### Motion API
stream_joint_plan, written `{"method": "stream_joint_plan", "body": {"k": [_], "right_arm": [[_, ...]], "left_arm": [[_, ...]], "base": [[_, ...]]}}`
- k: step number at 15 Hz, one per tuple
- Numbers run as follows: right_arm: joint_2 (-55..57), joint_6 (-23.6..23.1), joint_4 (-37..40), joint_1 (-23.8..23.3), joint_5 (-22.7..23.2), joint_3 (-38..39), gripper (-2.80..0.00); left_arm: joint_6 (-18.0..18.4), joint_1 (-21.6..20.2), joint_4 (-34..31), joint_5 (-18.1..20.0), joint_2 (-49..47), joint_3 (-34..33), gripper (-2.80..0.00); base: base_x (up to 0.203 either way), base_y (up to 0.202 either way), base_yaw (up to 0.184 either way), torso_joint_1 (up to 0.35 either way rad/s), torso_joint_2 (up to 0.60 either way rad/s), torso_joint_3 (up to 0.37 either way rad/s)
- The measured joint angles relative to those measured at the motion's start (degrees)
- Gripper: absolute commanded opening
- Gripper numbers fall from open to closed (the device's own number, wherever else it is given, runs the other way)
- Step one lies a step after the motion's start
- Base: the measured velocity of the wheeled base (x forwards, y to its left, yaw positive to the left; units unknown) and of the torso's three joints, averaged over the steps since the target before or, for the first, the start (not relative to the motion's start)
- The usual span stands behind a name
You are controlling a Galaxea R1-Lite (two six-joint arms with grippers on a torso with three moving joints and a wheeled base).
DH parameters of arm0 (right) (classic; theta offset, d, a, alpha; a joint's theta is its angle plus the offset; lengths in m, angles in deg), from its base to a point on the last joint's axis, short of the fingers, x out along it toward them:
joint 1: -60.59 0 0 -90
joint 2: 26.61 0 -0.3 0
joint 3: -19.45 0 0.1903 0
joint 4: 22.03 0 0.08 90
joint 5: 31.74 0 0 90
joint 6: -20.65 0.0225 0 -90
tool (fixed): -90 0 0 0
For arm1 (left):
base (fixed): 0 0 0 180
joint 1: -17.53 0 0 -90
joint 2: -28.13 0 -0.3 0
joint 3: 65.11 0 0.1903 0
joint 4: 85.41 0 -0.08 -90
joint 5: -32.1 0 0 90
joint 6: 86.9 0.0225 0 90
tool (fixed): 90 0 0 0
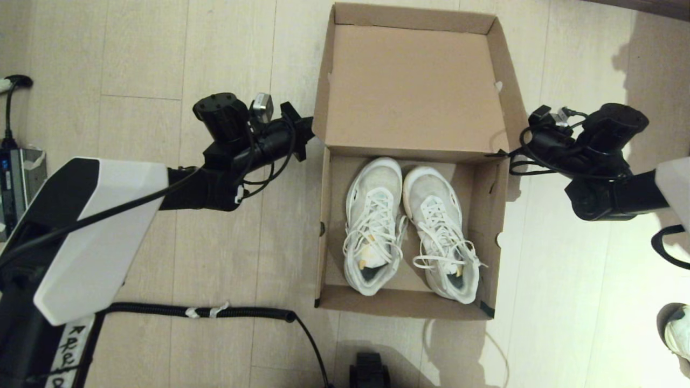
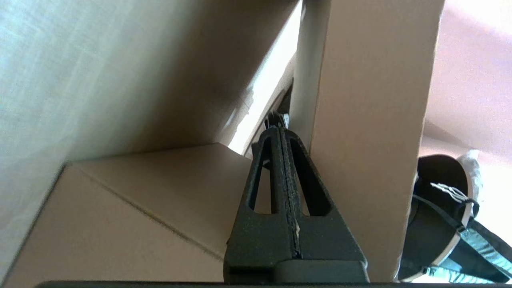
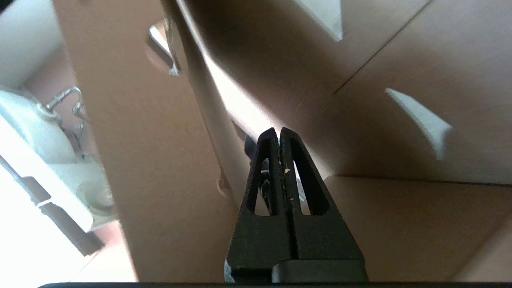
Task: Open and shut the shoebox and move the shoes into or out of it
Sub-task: Close the shoe box
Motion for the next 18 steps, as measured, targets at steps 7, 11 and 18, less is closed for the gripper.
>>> {"method": "stream_joint_plan", "body": {"k": [7, 11, 18], "right_arm": [[-0.7, 3.9, 0.0, 0.0, -0.3, -0.9, -2.8], [-2.5, 5.2, 0.1, 0.0, -0.4, -0.6, -2.8], [-6.5, 9.3, 0.3, -0.2, -0.4, -0.9, -2.8]], "left_arm": [[0.0, 1.8, 0.1, 0.1, 0.3, 0.0, -2.8], [-1.8, 2.0, 0.1, 0.0, 1.8, 0.0, -2.8], [-4.5, 2.3, 1.2, 0.1, 5.6, 0.0, -2.8]], "base": [[0.0, 0.0, 0.0, 0.0, 0.0, 0.0], [0.0, 0.0, 0.0, 0.0, 0.0, 0.0], [0.0, 0.0, 0.0, 0.0, 0.0, 0.0]]}}
